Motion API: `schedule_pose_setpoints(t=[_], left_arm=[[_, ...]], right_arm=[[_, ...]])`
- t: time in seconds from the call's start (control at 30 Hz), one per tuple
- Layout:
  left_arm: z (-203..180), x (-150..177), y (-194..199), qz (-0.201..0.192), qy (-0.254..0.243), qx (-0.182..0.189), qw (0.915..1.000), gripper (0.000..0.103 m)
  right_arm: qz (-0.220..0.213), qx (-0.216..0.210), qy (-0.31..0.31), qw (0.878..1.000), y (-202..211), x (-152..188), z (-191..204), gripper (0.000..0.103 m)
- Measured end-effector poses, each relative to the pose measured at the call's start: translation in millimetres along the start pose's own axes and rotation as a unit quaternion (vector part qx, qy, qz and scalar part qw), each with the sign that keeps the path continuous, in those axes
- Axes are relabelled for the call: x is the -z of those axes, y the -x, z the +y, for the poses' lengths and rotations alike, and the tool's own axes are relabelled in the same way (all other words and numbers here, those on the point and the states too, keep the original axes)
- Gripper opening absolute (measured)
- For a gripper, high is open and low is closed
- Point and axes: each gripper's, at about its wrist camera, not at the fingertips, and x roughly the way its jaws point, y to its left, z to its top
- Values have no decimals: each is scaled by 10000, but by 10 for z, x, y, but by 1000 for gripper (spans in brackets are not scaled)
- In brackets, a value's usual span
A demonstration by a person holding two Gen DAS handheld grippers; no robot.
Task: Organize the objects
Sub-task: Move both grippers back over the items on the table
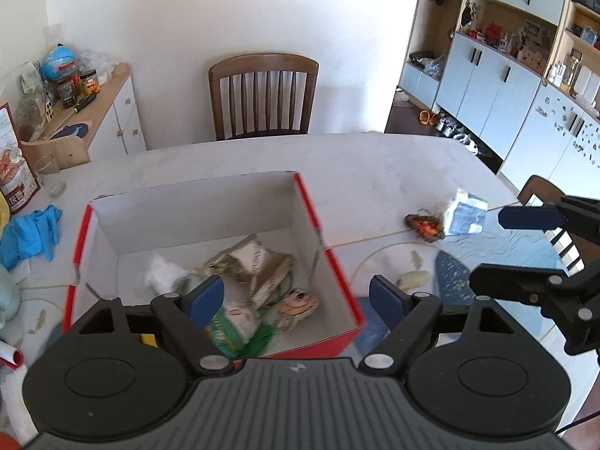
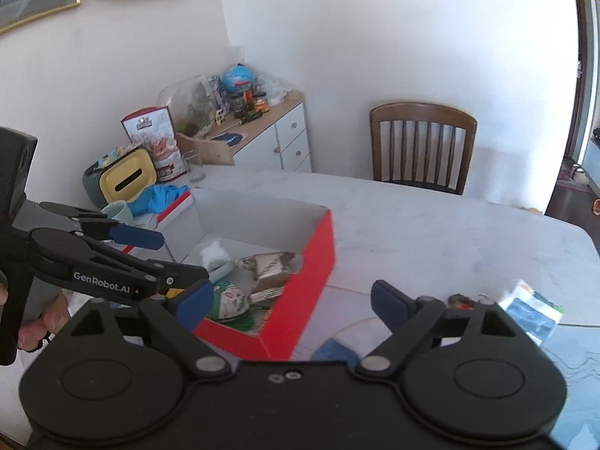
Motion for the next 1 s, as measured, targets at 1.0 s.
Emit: schedule_pose_setpoints(t=[1.0], left_arm=[[-1848, -309, -1040, -96, 96, 187, 9997, 101]], right_arm=[[196, 526, -176, 9983, 417, 349, -2309, 99]])
